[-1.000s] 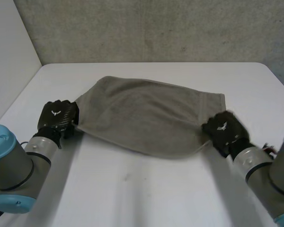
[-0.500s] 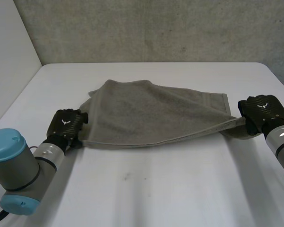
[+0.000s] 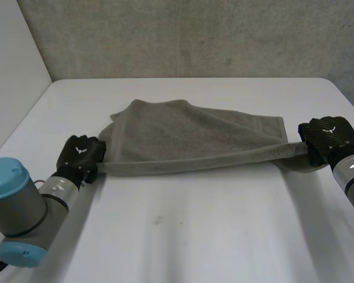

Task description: Fold the towel.

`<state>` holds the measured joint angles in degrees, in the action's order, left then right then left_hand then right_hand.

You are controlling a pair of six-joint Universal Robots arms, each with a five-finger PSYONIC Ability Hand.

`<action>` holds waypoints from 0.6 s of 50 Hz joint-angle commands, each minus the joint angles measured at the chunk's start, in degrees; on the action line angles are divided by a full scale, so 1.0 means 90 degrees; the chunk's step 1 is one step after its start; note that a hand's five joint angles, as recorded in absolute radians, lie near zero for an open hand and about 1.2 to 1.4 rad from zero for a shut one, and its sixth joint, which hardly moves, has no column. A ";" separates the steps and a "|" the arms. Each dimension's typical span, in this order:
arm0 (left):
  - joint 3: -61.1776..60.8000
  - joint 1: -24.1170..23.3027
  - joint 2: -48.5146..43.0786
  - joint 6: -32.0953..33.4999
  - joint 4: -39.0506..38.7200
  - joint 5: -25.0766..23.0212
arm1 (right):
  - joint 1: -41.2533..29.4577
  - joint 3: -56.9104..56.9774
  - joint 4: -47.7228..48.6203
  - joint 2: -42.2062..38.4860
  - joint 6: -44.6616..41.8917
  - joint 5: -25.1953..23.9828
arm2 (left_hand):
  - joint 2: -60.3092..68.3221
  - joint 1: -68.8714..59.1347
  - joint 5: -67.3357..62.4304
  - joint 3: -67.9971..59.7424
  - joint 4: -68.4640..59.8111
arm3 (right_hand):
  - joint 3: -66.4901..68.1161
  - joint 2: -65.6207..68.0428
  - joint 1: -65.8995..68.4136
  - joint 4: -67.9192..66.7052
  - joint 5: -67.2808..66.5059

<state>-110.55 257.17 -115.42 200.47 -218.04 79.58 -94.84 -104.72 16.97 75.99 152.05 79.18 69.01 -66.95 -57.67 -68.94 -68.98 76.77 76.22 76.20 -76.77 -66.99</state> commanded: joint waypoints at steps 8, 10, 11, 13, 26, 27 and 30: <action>-0.0481 0.0459 0.3982 -0.0058 0.1177 -0.0024 | 0.0301 0.0687 -0.2136 0.1965 -0.0185 -0.0652 | 0.1221 -0.1451 -0.1370 -0.1229 -0.1225 | 0.0359 0.0421 0.0423 -0.0358 -0.0334; -0.0392 0.0479 0.4407 -0.0058 0.1463 -0.0043 | 0.0488 0.0874 -0.2452 0.2289 -0.0176 -0.0810 | 0.1221 -0.1451 -0.1370 -0.1229 -0.1225 | 0.0359 0.0421 0.0423 -0.0358 -0.0334; -0.0257 0.0488 0.4736 -0.0058 0.1724 -0.0072 | 0.0643 0.1067 -0.2694 0.2570 -0.0166 -0.0974 | 0.1221 -0.1451 -0.1370 -0.1229 -0.1225 | 0.0359 0.0421 0.0423 -0.0358 -0.0334; -0.0070 0.0489 0.4954 -0.0058 0.1961 -0.0131 | 0.0772 0.1284 -0.2891 0.2788 -0.0156 -0.1132 | 0.1221 -0.1451 -0.1370 -0.1229 -0.1225 | 0.0359 0.0421 0.0423 -0.0358 -0.0334; 0.0516 0.0518 0.3548 0.0010 0.2635 -0.0727 | 0.0996 0.2817 -0.5010 0.1372 -0.1308 -0.1308 | 0.1221 -0.1451 -0.1370 -0.1229 -0.1225 | 0.0359 0.0421 0.0423 -0.0358 -0.0334; 0.0651 0.0508 0.3103 0.0010 0.2683 -0.0717 | 0.0929 0.3001 -0.5252 0.1004 -0.1753 -0.1230 | 0.1221 -0.1451 -0.1370 -0.1229 -0.1225 | 0.0359 0.0421 0.0423 -0.0358 -0.0334; 0.1022 0.0489 0.2253 0.0020 0.2694 -0.0688 | 0.0695 0.3420 -0.5517 0.0311 -0.2380 -0.0958 | 0.1221 -0.1451 -0.1370 -0.1229 -0.1225 | 0.0359 0.0421 0.0423 -0.0358 -0.0334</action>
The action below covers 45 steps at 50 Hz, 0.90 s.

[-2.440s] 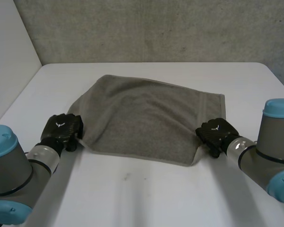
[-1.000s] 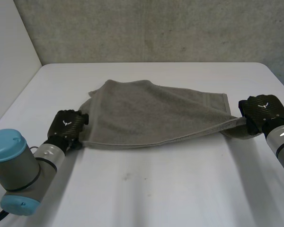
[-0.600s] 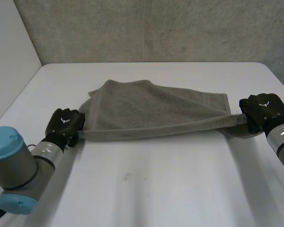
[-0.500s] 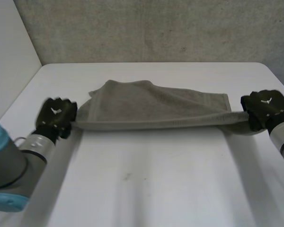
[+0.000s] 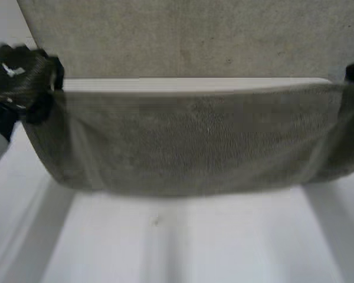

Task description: Fold the towel.

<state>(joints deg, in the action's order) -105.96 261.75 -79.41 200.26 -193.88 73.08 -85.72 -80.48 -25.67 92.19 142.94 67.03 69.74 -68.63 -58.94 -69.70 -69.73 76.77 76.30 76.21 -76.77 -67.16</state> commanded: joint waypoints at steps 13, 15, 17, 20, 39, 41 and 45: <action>0.4141 -0.0371 -0.3052 -0.0033 -0.0321 0.0590 | -0.1549 0.4642 0.1731 -0.3193 -0.0808 0.1604 | 0.1140 -0.1263 -0.1229 -0.1145 -0.1141 | 0.0359 0.0411 0.0422 -0.0358 -0.0316; 0.4557 -0.0440 -0.3022 -0.0269 -0.0616 0.0669 | -0.1550 0.4792 0.2490 -0.3125 -0.0365 0.1614 | 0.1140 -0.1263 -0.1229 -0.1145 -0.1141 | 0.0359 0.0411 0.0422 -0.0358 -0.0316; 0.4995 -0.0470 -0.2818 -0.0900 -0.1268 0.0892 | -0.1482 0.4763 0.3667 -0.2814 0.0451 0.1653 | 0.1140 -0.1263 -0.1229 -0.1145 -0.1141 | 0.0359 0.0411 0.0422 -0.0358 -0.0316; 0.5152 -0.0392 -0.2515 -0.1506 -0.1728 0.1117 | -0.1471 0.4685 0.3654 -0.2676 0.0864 0.1644 | 0.1140 -0.1263 -0.1229 -0.1145 -0.1141 | 0.0359 0.0411 0.0422 -0.0358 -0.0316; 0.1163 0.0087 -0.2952 -0.1997 -0.2264 0.0611 | -0.1501 0.1311 0.2566 -0.3114 0.0554 0.0746 | 0.1140 -0.1263 -0.1229 -0.1145 -0.1141 | 0.0359 0.0411 0.0422 -0.0358 -0.0316; 0.0752 0.0097 -0.3108 -0.1958 -0.2538 0.0513 | -0.1510 0.0861 0.2820 -0.3212 0.0437 0.0658 | 0.1140 -0.1263 -0.1229 -0.1145 -0.1141 | 0.0359 0.0411 0.0422 -0.0358 -0.0316; 0.0172 0.0146 -0.3442 -0.1841 -0.2950 0.0415 | -0.1549 0.0076 0.3311 -0.3437 0.0153 0.0608 | 0.1140 -0.1263 -0.1229 -0.1145 -0.1141 | 0.0359 0.0411 0.0422 -0.0358 -0.0316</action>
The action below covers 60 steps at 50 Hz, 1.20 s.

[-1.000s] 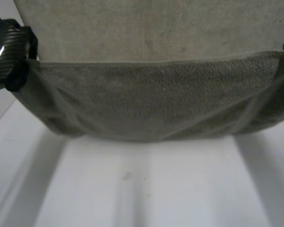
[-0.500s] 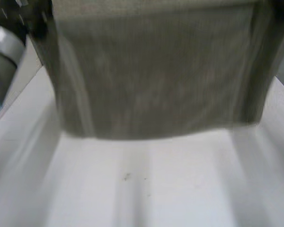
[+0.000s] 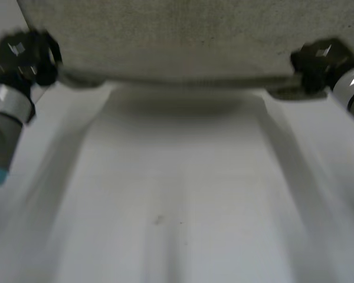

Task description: Fold the towel.

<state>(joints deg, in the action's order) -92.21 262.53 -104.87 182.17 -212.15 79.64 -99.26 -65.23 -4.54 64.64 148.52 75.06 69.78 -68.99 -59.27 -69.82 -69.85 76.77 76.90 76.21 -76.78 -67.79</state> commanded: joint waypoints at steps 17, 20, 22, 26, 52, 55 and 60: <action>-0.3210 0.0419 0.1413 0.2199 0.0502 -0.0353 | 0.0314 -0.3358 -0.0623 0.1321 -0.2497 -0.0001 | 0.1135 -0.1224 -0.1192 -0.1131 -0.1128 | 0.0359 0.0345 0.0421 -0.0358 -0.0246; -0.3445 0.0497 0.2507 0.2482 0.1370 -0.0363 | 0.0773 -0.3348 -0.1785 0.1868 -0.2994 -0.0097 | 0.1135 -0.1224 -0.1192 -0.1131 -0.1128 | 0.0359 0.0345 0.0421 -0.0358 -0.0246; -0.3494 0.0576 0.2971 0.2591 0.1873 -0.0382 | 0.0921 -0.3319 -0.2269 0.2173 -0.3201 -0.0167 | 0.1135 -0.1224 -0.1192 -0.1131 -0.1128 | 0.0359 0.0345 0.0421 -0.0358 -0.0246; -0.3465 0.0722 0.3586 0.2678 0.2634 -0.0897 | 0.0990 -0.3115 -0.2640 0.2544 -0.3494 -0.0342 | 0.1135 -0.1224 -0.1192 -0.1131 -0.1128 | 0.0359 0.0345 0.0421 -0.0358 -0.0246; 0.1418 -0.0362 -0.2615 0.2630 0.0642 -0.0597 | -0.0075 0.0050 -0.0179 -0.1469 -0.2342 0.1103 | 0.1135 -0.1224 -0.1192 -0.1131 -0.1128 | 0.0359 0.0345 0.0421 -0.0358 -0.0246; 0.1884 -0.0459 -0.3004 0.2610 0.0642 -0.0558 | -0.0124 0.0293 0.0132 -0.1741 -0.2303 0.1190 | 0.1135 -0.1224 -0.1192 -0.1131 -0.1128 | 0.0359 0.0345 0.0421 -0.0358 -0.0246; 0.2277 -0.0479 -0.3386 0.2600 0.0672 -0.0558 | -0.0163 0.0597 0.0515 -0.2065 -0.2274 0.1415 | -0.1086 0.0998 0.1029 0.1091 0.1093 | -0.5129 -0.5143 -0.5067 0.5130 0.5242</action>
<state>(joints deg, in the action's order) -75.58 258.47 -131.89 205.68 -206.40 74.78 -100.38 -62.60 -3.69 48.97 127.71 86.10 68.55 -68.25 -58.87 -68.53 -69.22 73.93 73.97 73.62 -73.88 -65.21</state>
